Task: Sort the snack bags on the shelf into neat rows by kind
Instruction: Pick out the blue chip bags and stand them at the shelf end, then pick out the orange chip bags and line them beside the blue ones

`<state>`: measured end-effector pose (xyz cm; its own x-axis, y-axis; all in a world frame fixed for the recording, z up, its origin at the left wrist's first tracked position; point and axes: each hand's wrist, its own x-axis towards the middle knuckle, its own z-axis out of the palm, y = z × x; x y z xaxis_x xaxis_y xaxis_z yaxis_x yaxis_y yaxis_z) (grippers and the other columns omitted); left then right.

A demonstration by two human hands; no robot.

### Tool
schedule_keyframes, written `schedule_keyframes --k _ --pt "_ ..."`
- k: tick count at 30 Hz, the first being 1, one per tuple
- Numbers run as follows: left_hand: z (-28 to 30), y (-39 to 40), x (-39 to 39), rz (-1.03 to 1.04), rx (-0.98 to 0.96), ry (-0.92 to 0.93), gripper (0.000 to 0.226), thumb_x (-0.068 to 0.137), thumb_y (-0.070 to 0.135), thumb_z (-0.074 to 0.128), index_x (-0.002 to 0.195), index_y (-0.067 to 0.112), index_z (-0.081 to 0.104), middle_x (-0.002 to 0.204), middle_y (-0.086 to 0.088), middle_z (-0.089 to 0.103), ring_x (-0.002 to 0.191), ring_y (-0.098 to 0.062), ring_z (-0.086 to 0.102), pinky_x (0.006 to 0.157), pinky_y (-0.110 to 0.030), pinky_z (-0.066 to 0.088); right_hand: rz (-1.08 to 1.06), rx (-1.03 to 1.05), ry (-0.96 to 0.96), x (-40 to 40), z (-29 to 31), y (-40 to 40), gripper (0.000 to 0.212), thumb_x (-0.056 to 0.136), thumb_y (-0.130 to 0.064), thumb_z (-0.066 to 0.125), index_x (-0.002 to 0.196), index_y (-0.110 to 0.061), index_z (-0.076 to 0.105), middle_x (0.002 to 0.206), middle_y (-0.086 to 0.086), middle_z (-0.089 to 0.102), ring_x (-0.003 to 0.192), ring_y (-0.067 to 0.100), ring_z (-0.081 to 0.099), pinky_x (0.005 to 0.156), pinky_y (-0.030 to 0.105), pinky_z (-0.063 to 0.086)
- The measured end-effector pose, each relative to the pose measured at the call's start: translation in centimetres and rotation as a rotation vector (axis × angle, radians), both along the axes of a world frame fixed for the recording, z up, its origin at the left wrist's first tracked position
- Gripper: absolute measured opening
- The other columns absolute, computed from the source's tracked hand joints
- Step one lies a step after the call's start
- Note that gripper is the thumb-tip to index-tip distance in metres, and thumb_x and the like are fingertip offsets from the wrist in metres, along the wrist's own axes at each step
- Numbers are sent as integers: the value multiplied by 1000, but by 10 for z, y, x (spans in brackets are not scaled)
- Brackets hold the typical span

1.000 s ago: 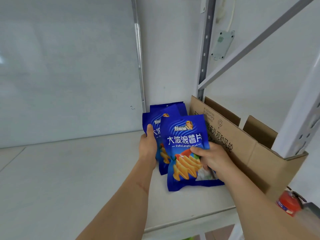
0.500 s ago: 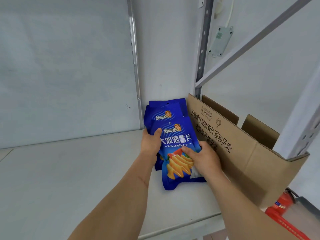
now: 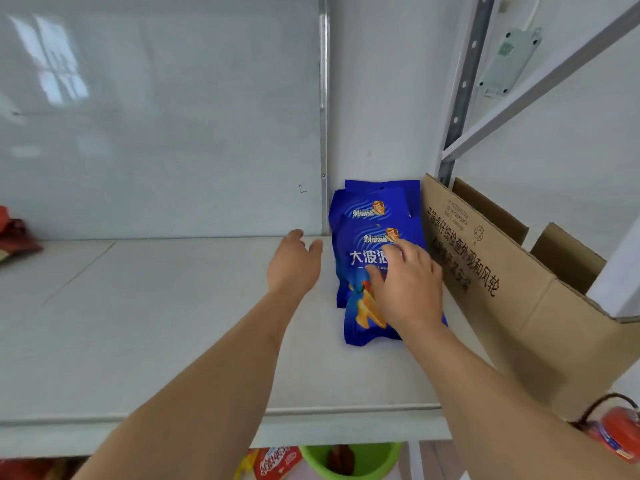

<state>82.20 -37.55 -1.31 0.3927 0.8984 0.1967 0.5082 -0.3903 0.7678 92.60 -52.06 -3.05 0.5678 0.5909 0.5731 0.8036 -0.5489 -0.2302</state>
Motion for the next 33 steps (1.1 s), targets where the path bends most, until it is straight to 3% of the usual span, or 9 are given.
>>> schedule_keyframes --k 3,5,9,11,14,17,21,27,33 --pt "-7 5 -52 28 407 388 41 105 35 40 139 19 53 137 0 58 119 -24 57 90 -36 46 183 -27 -198 -22 -3 24 26 95 -33 59 111 -16 69 122 3 64 116 24 55 97 42 41" --pt "-12 11 -85 9 659 558 34 104 31 41 123 15 64 121 -4 65 107 -28 61 82 -36 44 313 -45 -265 -42 -4 42 18 93 -26 59 100 -14 72 107 2 68 103 24 60 91 42 43" --pt "-14 25 -150 -12 861 758 25 100 25 48 91 14 69 89 -2 67 81 -26 63 66 -33 37 480 -121 -322 -97 -5 76 5 84 -14 67 83 -14 72 85 1 69 84 26 63 80 38 44" --pt "-13 34 -184 -18 898 824 22 98 24 52 86 15 69 83 -1 66 76 -25 62 62 -32 34 526 -177 -326 -129 -4 94 5 83 -12 67 83 -15 72 83 1 69 82 26 63 78 37 45" --pt "-12 53 -239 4 921 852 19 96 24 54 85 16 68 82 0 65 75 -24 62 63 -31 30 577 -216 -334 -182 -1 125 18 92 -14 53 99 -16 70 97 2 68 95 27 61 84 38 42" --pt "-3 72 -297 57 921 861 24 100 25 46 95 16 68 92 0 66 84 -24 62 68 -31 30 626 -213 -332 -237 2 158 25 98 -16 43 110 -17 65 107 2 66 102 26 57 88 36 38" --pt "7 106 -374 124 922 898 31 105 27 33 109 17 62 108 -1 63 99 -25 59 72 -31 29 650 -224 -322 -310 6 205 26 100 -16 39 112 -18 62 110 1 64 104 25 56 88 35 37" --pt "7 151 -483 170 848 941 30 104 27 34 112 17 61 113 -1 62 106 -25 58 85 -35 42 669 -228 -275 -410 14 271 24 99 -17 39 107 -18 62 108 2 64 102 26 57 82 36 36" --pt "6 201 -558 263 808 883 29 104 29 37 110 19 63 111 0 65 106 -24 60 86 -36 44 705 -216 -235 -479 25 331 24 100 -20 39 102 -18 62 108 2 64 101 25 56 77 36 36"
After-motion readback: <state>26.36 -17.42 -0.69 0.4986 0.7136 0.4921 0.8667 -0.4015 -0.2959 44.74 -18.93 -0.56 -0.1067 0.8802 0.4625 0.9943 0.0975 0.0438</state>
